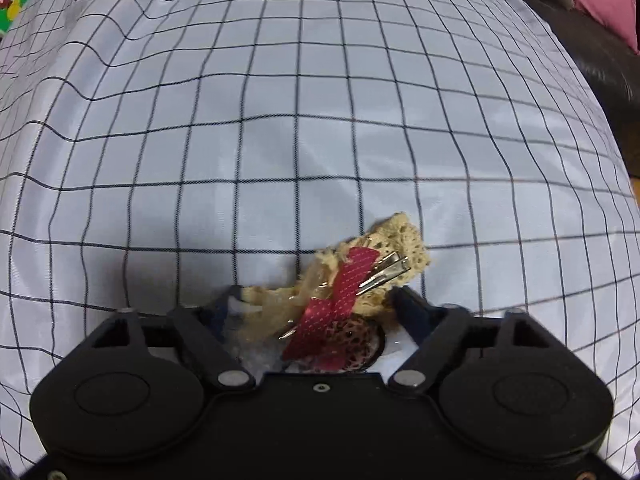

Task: Organize soft objects
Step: 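Grasp the lace hair clip bag with the left gripper while the right holds the tissues, then carry the hair clip bag and tissue pack over the woven basket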

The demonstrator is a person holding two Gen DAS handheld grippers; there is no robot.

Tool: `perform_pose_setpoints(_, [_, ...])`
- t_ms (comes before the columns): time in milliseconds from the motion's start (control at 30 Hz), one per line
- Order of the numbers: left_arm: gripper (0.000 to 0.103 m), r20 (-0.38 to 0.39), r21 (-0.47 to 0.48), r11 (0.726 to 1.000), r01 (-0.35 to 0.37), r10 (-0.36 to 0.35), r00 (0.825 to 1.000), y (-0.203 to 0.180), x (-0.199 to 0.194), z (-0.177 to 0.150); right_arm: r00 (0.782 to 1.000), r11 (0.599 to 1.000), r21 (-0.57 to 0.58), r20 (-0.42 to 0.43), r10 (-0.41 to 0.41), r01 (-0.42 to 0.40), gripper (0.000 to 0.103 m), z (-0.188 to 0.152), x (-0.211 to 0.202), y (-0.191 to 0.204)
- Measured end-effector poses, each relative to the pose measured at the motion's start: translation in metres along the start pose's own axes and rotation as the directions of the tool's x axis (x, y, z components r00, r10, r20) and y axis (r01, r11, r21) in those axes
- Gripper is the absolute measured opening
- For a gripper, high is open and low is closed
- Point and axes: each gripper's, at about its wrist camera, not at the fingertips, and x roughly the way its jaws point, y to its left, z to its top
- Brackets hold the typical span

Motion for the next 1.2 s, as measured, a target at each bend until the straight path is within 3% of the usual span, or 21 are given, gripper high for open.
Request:
perform_pose_setpoints(100, [0.056, 0.028, 0.014, 1.000, -0.002, 0.002, 1.000, 0.010, -0.009, 0.000, 1.000, 1.000, -0.003, -0.001, -0.010, 0.010, 0.075, -0.001, 0.001, 0.001])
perform_pose_setpoints(200, [0.056, 0.061, 0.033, 0.998, -0.060, 0.058, 0.996, 0.023, -0.021, -0.002, 1.000, 1.000, -0.013, -0.006, -0.017, 0.017, 0.075, -0.002, 0.003, 0.004])
perform_pose_setpoints(367, [0.056, 0.063, -0.049, 0.994, -0.093, 0.096, 0.993, 0.074, -0.045, -0.016, 0.999, 0.999, -0.041, -0.019, -0.029, 0.028, 0.075, -0.005, 0.008, 0.008])
perform_pose_setpoints(567, [0.056, 0.053, -0.117, 0.979, -0.169, 0.176, 0.983, 0.129, -0.075, -0.059, 0.997, 0.995, -0.085, -0.047, -0.063, 0.059, 0.075, -0.011, 0.021, 0.010])
perform_pose_setpoints(767, [0.056, 0.032, -0.206, 0.964, -0.166, 0.176, 0.984, 0.172, -0.106, -0.124, 0.993, 0.987, -0.141, -0.083, -0.089, 0.077, 0.075, -0.024, 0.034, 0.005])
perform_pose_setpoints(933, [0.056, 0.060, -0.233, 0.964, -0.128, 0.146, 0.987, 0.174, -0.130, -0.171, 0.995, 0.982, -0.185, -0.078, -0.059, 0.043, 0.075, -0.036, 0.031, 0.000])
perform_pose_setpoints(1200, [0.056, 0.096, -0.227, 0.974, -0.020, 0.042, 0.995, 0.136, -0.166, -0.233, 0.999, 0.951, -0.310, -0.040, -0.008, -0.005, 0.075, -0.063, 0.021, 0.007])
